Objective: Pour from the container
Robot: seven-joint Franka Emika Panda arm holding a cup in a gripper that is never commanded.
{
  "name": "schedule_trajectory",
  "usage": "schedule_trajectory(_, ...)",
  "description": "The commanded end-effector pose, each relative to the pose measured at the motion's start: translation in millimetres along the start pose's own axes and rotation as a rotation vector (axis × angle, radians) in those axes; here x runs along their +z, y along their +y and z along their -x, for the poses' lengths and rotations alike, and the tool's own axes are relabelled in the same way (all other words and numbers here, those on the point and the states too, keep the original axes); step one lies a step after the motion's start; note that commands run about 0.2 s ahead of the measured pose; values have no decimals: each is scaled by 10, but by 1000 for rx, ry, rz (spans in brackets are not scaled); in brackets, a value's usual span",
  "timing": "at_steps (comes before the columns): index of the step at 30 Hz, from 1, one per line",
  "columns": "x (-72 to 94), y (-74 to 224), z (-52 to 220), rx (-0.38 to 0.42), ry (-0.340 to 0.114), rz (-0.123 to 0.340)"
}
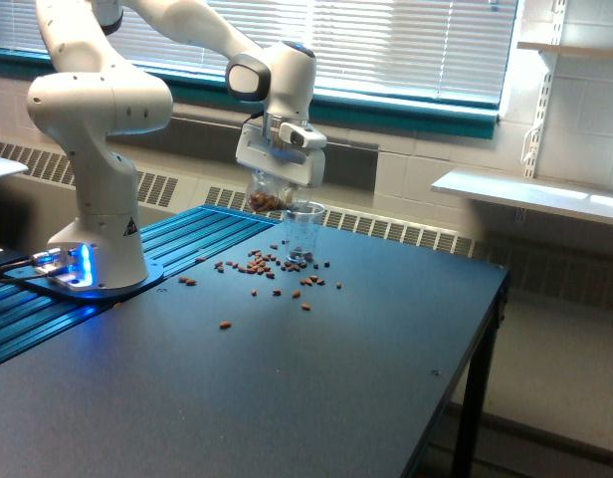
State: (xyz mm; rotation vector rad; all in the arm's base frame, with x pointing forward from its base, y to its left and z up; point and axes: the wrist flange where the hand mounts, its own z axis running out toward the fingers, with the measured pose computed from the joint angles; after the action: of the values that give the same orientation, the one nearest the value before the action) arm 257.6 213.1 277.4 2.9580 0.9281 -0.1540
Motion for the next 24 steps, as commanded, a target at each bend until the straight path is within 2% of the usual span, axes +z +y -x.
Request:
schedule_trajectory(1,-52,-36,-95,-4,7,6)
schedule_trajectory(13,-162,-33,-115,18,17,27)
schedule_trajectory(24,-202,-122,-171,-1,10,35)
